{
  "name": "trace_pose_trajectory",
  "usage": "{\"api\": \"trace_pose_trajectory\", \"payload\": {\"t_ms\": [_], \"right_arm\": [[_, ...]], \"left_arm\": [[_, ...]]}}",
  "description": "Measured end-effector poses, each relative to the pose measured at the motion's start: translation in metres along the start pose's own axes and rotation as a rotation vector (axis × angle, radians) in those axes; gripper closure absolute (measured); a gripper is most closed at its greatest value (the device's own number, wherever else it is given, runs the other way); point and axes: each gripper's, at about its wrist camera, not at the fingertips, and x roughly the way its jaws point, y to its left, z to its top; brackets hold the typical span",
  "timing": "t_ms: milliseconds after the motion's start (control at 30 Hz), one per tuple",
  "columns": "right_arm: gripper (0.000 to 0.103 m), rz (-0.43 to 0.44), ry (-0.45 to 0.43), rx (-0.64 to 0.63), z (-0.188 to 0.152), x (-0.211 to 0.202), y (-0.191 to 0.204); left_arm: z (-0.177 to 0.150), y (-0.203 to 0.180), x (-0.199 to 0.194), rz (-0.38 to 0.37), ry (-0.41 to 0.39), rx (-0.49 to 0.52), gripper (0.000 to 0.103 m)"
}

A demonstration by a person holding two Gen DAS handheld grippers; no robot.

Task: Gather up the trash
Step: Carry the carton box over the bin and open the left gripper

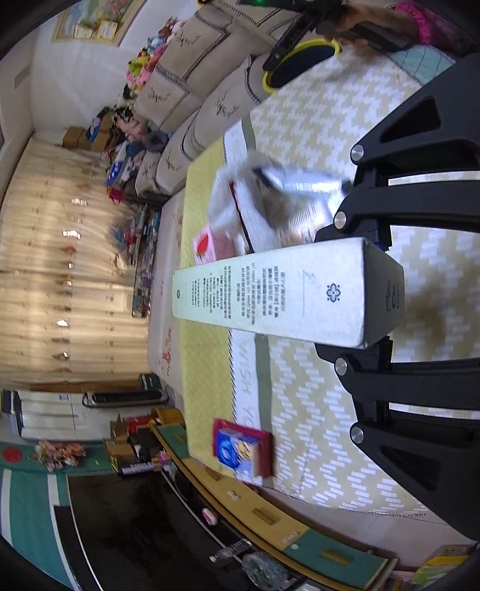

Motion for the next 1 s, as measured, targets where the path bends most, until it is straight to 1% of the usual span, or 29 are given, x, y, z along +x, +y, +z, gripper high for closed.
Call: {"api": "trace_pose_trajectory", "payload": {"t_ms": [100,167,233,400,467,533,600,667,700,767,833,1000], "right_arm": [[0.022,0.002,-0.037,0.010,0.006,-0.019,-0.009],[0.020,-0.010,-0.068,0.016,0.011,-0.034,-0.017],[0.019,-0.024,-0.094,0.021,0.013,-0.049,-0.026],[0.016,-0.110,-0.152,0.035,0.013,-0.086,-0.057],[0.016,-0.147,-0.158,0.048,0.009,-0.097,-0.072],[0.016,-0.173,-0.155,0.064,0.005,-0.102,-0.086],[0.016,-0.205,-0.146,0.090,0.000,-0.107,-0.106],[0.016,-0.233,-0.141,0.121,-0.004,-0.112,-0.125],[0.016,-0.245,-0.141,0.134,-0.006,-0.115,-0.134],[0.016,-0.268,-0.146,0.161,-0.009,-0.120,-0.151],[0.016,-0.282,-0.151,0.177,-0.011,-0.124,-0.163],[0.015,-0.307,-0.153,0.214,-0.017,-0.128,-0.186]], "left_arm": [[0.010,-0.022,-0.009,-0.043,-0.013,0.040,0.073],[0.016,-0.037,-0.012,-0.073,-0.018,0.062,0.073],[0.023,-0.057,-0.012,-0.123,-0.014,0.086,0.073],[0.033,-0.120,0.008,-0.251,0.020,0.166,0.073],[0.035,-0.153,0.019,-0.313,0.040,0.200,0.073],[0.037,-0.181,0.028,-0.352,0.053,0.233,0.073],[0.038,-0.217,0.040,-0.402,0.075,0.274,0.073],[0.039,-0.247,0.050,-0.431,0.094,0.308,0.073],[0.040,-0.269,0.058,-0.449,0.107,0.337,0.073],[0.040,-0.297,0.070,-0.466,0.125,0.376,0.073],[0.038,-0.335,0.084,-0.495,0.157,0.421,0.073],[0.030,-0.408,0.121,-0.549,0.244,0.493,0.073]]}}
